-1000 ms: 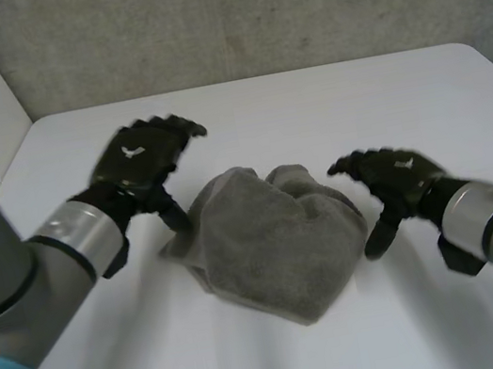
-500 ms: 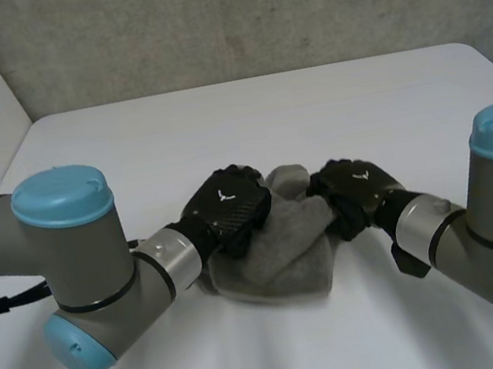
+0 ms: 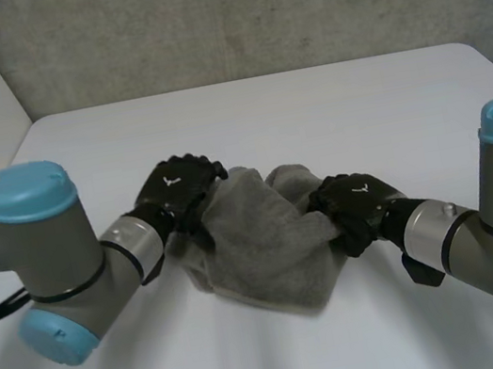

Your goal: Fold the towel.

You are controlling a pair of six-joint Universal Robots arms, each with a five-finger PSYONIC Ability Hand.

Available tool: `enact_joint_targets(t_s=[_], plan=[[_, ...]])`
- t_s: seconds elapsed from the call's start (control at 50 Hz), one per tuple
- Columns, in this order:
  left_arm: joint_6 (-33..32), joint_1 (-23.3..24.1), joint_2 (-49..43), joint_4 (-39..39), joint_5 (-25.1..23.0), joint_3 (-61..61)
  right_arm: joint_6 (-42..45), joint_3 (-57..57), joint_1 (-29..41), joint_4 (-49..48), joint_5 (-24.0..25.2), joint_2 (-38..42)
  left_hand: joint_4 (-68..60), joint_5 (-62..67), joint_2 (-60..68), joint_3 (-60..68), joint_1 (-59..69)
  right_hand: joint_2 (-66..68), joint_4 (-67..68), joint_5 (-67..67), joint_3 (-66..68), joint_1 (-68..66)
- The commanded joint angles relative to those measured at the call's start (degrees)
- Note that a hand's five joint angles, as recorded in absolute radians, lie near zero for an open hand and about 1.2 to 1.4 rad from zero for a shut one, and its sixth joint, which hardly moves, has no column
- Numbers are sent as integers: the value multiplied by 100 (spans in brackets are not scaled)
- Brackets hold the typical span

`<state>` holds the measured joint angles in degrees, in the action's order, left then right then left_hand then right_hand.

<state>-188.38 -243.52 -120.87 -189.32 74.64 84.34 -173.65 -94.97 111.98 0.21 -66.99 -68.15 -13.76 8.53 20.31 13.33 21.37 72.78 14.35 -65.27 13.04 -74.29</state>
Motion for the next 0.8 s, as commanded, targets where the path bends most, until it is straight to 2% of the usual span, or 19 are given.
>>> enact_joint_targets(t_s=[0.02,0.1,0.16,0.2,0.22,0.26,0.28,0.3,0.4,0.44,0.46,0.5,0.56,0.62,0.7,0.74,0.8], plan=[[-32,68,-419,-70,-299,-120,-11,-109,-88,-171,-7,-31,376,-109,-286,-333,-393,722,-435,-473,-304,-571],[-14,77,-560,-149,-599,-216,-11,-153,-88,-214,2,-40,376,-25,-203,-333,-309,722,-435,-473,-304,-571],[-6,86,-613,-167,-652,-234,-11,-180,-88,-258,2,-40,376,262,84,-333,-23,722,-435,-473,-304,-571],[-6,147,-701,-167,-748,-287,-20,-223,-88,-355,-7,-40,376,2285,2107,-333,2001,722,-435,-473,-304,-571],[-6,147,-701,-167,-749,-287,-20,-224,-88,-355,-7,-40,376,2297,2119,-333,2013,722,-435,-473,-304,-571],[-6,270,-780,-167,-836,-322,-38,-215,-106,-390,-7,-49,376,5127,4949,-333,4843,722,-435,-473,-304,-571],[-6,270,-780,-167,-837,-322,-38,-215,-106,-390,-7,-49,376,5140,4962,-333,4855,722,-435,-473,-304,-571],[-23,323,-789,-167,-863,-331,-20,-189,-106,-382,19,-58,376,6106,5928,-333,5821,722,-435,-473,-304,-571],[-6,367,-517,-123,-687,-401,-11,31,-106,-338,81,-119,376,6147,5969,-333,5863,722,-435,-473,-304,-571],[3,280,8,-62,-381,-419,50,451,-62,-242,64,-189,376,6147,5969,-333,5863,722,-435,-473,-304,-571],[3,279,11,-61,-380,-419,50,453,-62,-241,63,-190,376,6147,5969,-333,5863,722,-435,-473,-304,-571],[21,148,649,9,5,-384,356,987,-27,83,55,-303,376,6147,5969,-333,5863,722,-435,-473,-304,-571],[38,60,977,35,183,-340,578,1253,-9,190,55,-427,376,6147,5969,-333,5863,722,-435,-473,-304,-571],[179,51,1775,53,516,-94,1218,1788,35,216,-7,-778,376,6147,5969,-333,5863,722,-435,-473,-304,-571],[311,77,2076,167,552,109,1500,1930,228,207,55,-743,376,6147,5969,-333,5863,610,-435,-361,-304,-459],[355,86,2173,281,552,267,1641,1956,413,207,81,-708,376,6147,5969,-333,5863,123,-435,127,-304,29],[399,103,2173,492,578,539,2124,1921,659,216,81,-515,376,6147,5969,-333,5863,5,-435,245,-304,147]])
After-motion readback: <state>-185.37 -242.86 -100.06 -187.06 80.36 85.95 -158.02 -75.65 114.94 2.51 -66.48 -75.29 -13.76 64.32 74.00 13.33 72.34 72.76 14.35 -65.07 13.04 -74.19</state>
